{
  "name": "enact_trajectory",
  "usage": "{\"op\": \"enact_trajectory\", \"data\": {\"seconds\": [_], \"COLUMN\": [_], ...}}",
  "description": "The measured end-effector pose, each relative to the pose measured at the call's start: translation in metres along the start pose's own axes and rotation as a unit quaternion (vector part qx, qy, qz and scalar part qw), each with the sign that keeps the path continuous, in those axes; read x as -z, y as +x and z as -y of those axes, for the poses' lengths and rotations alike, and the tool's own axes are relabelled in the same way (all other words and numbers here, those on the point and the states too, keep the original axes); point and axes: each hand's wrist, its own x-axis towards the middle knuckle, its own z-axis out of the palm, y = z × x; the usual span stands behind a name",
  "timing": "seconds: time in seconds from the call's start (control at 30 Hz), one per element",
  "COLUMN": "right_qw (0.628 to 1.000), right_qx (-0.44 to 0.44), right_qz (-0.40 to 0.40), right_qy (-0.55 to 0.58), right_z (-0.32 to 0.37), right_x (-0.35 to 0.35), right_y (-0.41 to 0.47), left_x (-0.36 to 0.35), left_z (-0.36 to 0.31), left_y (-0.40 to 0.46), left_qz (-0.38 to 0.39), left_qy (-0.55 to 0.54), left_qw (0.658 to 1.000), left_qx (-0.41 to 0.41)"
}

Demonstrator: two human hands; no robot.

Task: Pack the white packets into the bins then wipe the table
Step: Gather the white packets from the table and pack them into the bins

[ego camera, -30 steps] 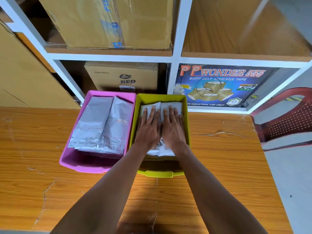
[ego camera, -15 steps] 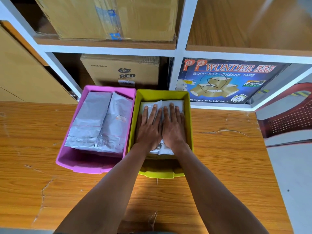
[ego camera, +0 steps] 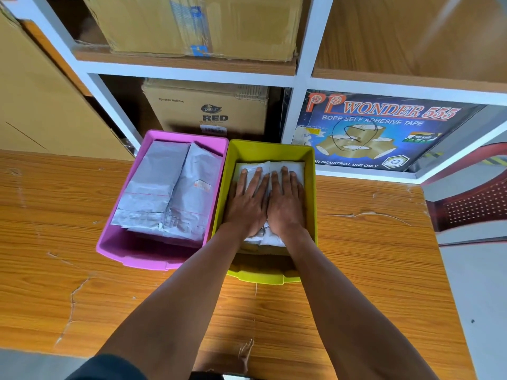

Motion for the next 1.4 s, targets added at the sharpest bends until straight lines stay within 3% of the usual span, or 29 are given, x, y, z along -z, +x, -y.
{"op": "enact_trajectory", "data": {"seconds": [0.07, 0.13, 0.27, 0.53, 0.67, 0.9, 1.03, 1.4], "right_qw": [1.0, 1.0, 0.995, 0.954, 0.94, 0.916, 0.909, 0.911], "right_qx": [0.006, 0.012, 0.003, 0.046, 0.09, 0.192, 0.24, 0.327], "right_qz": [0.009, 0.007, -0.04, -0.218, -0.253, -0.236, -0.219, -0.074], "right_qy": [0.008, 0.013, 0.088, 0.2, 0.212, 0.261, 0.262, 0.239], "right_z": [-0.003, -0.005, 0.003, 0.072, 0.139, 0.311, 0.409, 0.607], "right_x": [0.006, 0.012, 0.028, 0.073, 0.085, 0.067, 0.038, -0.027], "right_y": [0.0, -0.001, -0.013, -0.024, -0.033, -0.079, -0.108, -0.167], "left_x": [-0.001, 0.006, 0.039, 0.088, 0.079, 0.043, 0.007, -0.059], "left_z": [0.004, 0.009, 0.012, 0.064, 0.117, 0.217, 0.269, 0.362], "left_y": [0.005, 0.007, -0.014, -0.088, -0.148, -0.287, -0.377, -0.57], "left_qz": [0.013, 0.012, -0.028, -0.196, -0.221, -0.232, -0.198, -0.168], "left_qy": [-0.025, -0.116, -0.336, -0.365, -0.346, -0.305, -0.281, -0.298], "left_qw": [0.999, 0.993, 0.935, 0.895, 0.882, 0.866, 0.862, 0.768], "left_qx": [-0.018, 0.005, 0.106, 0.168, 0.229, 0.32, 0.373, 0.542]}}
